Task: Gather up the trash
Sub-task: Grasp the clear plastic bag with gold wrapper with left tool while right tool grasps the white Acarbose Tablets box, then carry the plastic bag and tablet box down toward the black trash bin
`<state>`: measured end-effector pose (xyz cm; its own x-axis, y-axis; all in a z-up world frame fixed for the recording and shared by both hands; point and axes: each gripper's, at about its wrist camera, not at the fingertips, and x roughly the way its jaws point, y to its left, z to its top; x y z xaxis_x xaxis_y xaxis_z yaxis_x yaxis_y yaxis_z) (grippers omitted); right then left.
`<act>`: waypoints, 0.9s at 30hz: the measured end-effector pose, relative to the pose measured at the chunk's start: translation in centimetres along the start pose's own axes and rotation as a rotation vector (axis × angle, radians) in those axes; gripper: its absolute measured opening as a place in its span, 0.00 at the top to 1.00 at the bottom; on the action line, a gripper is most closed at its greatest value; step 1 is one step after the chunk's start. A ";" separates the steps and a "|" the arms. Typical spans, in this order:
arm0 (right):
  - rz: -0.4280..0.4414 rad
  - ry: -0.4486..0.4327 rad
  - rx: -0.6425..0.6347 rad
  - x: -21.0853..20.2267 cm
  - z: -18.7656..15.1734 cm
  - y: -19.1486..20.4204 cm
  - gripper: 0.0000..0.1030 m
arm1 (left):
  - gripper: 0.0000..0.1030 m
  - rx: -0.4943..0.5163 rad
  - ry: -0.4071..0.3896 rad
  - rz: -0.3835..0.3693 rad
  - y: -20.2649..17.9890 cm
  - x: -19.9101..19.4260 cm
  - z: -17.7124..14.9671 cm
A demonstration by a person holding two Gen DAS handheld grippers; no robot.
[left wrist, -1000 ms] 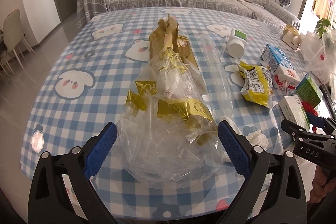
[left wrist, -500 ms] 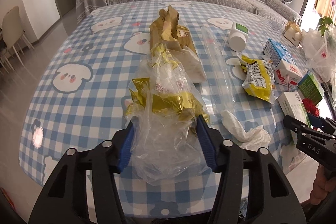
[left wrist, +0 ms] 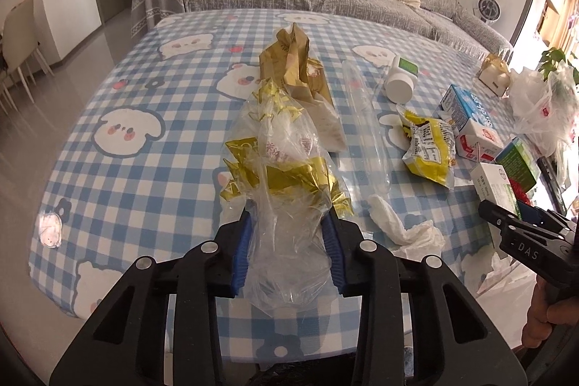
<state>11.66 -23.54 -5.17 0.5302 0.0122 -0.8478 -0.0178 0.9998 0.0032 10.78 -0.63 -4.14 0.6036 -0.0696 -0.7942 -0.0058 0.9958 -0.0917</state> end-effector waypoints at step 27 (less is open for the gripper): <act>0.010 -0.092 -0.029 -5.8 -3.0 1.1 0.44 | 0.67 -0.002 -0.068 -0.010 0.6 -6.0 -3.3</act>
<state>6.03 -22.56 -1.89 0.6059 0.0246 -0.7952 -0.0474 0.9989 -0.0052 4.54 0.21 -1.46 0.6565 -0.0754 -0.7505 -0.0008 0.9949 -0.1006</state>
